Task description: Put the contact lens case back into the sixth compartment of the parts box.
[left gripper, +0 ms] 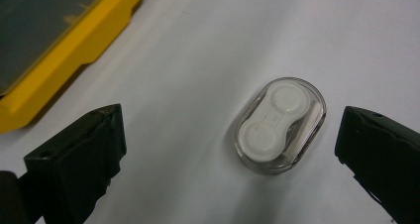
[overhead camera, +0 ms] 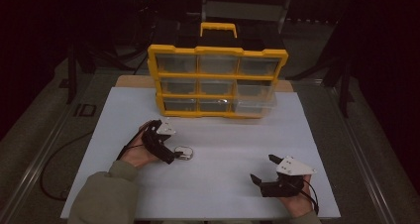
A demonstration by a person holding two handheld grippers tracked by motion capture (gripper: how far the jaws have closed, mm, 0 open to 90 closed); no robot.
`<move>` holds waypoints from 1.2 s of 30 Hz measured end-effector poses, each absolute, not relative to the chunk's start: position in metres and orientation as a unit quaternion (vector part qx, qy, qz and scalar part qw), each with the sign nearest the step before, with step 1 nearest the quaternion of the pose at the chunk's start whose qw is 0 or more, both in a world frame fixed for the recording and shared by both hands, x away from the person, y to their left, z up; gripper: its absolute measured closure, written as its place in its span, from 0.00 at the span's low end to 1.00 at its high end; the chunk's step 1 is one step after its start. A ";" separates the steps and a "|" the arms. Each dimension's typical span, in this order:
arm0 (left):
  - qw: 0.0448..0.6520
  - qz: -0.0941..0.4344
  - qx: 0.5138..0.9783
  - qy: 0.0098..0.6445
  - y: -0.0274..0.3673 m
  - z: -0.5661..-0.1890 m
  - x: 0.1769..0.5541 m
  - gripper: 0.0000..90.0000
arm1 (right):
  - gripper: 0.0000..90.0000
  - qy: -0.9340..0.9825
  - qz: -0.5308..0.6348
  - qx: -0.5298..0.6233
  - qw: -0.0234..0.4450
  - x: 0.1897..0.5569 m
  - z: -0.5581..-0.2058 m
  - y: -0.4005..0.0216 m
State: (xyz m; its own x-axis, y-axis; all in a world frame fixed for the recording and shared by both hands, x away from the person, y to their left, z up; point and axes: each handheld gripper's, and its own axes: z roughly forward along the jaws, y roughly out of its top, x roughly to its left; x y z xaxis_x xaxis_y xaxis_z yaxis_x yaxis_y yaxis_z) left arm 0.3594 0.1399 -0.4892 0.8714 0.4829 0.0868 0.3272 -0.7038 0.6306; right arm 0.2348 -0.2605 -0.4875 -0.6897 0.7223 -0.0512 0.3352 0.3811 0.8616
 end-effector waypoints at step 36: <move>0.258 0.045 0.946 0.189 0.116 -0.507 0.374 0.55 | 0.09 0.801 0.453 0.329 0.210 0.235 -0.491 -0.260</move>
